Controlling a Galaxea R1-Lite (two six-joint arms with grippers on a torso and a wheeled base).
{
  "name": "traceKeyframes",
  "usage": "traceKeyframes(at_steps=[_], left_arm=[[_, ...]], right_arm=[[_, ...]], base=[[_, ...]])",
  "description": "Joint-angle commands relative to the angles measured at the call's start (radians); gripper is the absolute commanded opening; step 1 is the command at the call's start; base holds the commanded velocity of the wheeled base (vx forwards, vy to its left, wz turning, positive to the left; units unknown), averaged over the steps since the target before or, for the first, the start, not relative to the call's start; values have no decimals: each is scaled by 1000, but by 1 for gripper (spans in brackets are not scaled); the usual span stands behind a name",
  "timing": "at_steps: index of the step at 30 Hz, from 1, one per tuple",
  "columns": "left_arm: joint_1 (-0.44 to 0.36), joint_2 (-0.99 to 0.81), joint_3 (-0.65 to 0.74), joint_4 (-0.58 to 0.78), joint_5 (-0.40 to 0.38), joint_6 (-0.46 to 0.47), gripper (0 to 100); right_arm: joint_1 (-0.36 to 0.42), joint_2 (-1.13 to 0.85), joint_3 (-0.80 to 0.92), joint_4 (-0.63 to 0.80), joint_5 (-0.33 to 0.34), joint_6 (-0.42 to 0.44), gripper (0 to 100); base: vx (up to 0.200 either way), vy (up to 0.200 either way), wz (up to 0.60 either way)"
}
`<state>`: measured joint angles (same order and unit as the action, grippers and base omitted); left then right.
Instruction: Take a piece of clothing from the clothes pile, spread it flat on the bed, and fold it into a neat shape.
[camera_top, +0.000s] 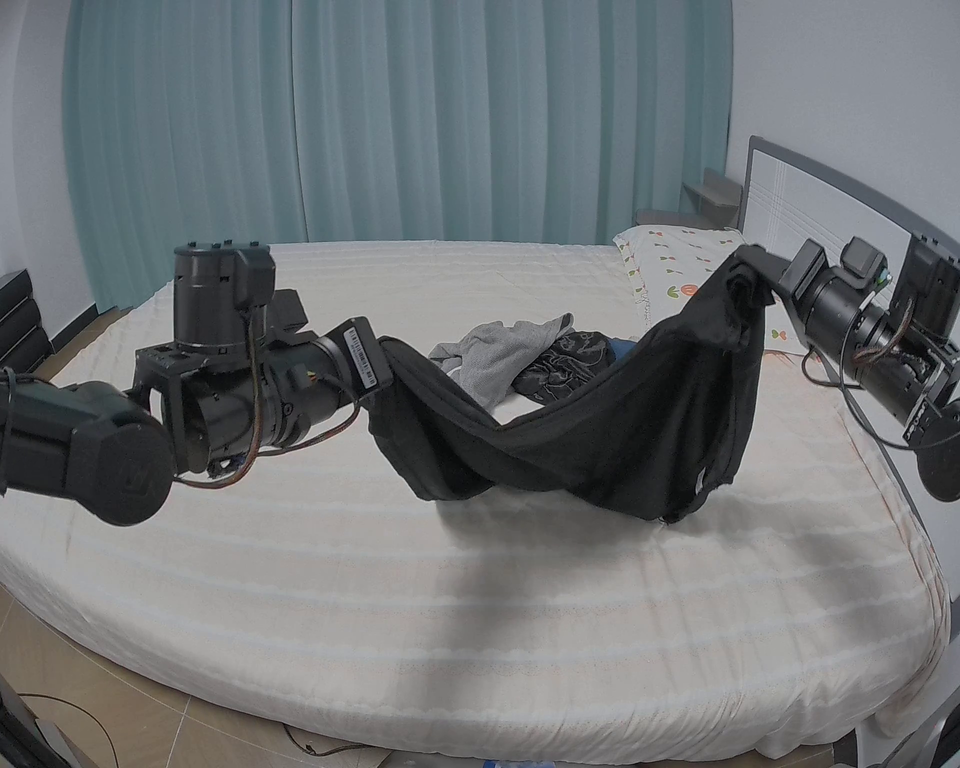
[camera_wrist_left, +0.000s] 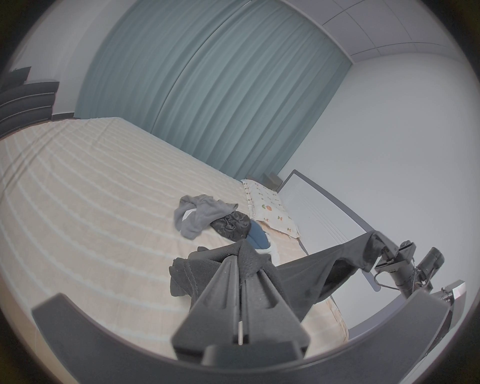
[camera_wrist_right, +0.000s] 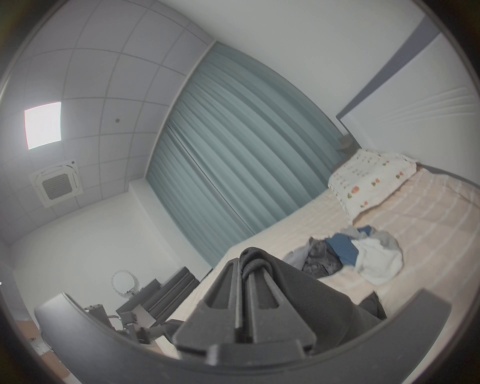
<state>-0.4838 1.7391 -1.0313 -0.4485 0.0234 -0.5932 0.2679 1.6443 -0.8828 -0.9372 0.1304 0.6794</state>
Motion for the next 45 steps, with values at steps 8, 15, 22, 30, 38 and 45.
traceKeyframes(at_steps=[8,15,22,30,38,45], left_arm=[[-38,13,312,-343,24,-80,0],[-38,10,373,-348,26,-86,0],[-50,3,435,-348,29,-125,0],[-47,2,456,-351,32,-132,0],[-25,10,447,-363,36,-143,0],[-18,-1,438,-357,58,-162,0]], right_arm=[[76,138,96,-2,-38,0,0],[79,163,110,-2,-41,0,0],[82,149,116,-2,-43,0,0],[90,141,119,-2,-45,0,0],[90,149,125,-2,-45,-1,0],[108,152,123,-2,-48,-3,0]], base=[[0,0,0],[-86,0,0],[-200,0,0],[-125,0,0],[0,0,0],[0,171,0]])
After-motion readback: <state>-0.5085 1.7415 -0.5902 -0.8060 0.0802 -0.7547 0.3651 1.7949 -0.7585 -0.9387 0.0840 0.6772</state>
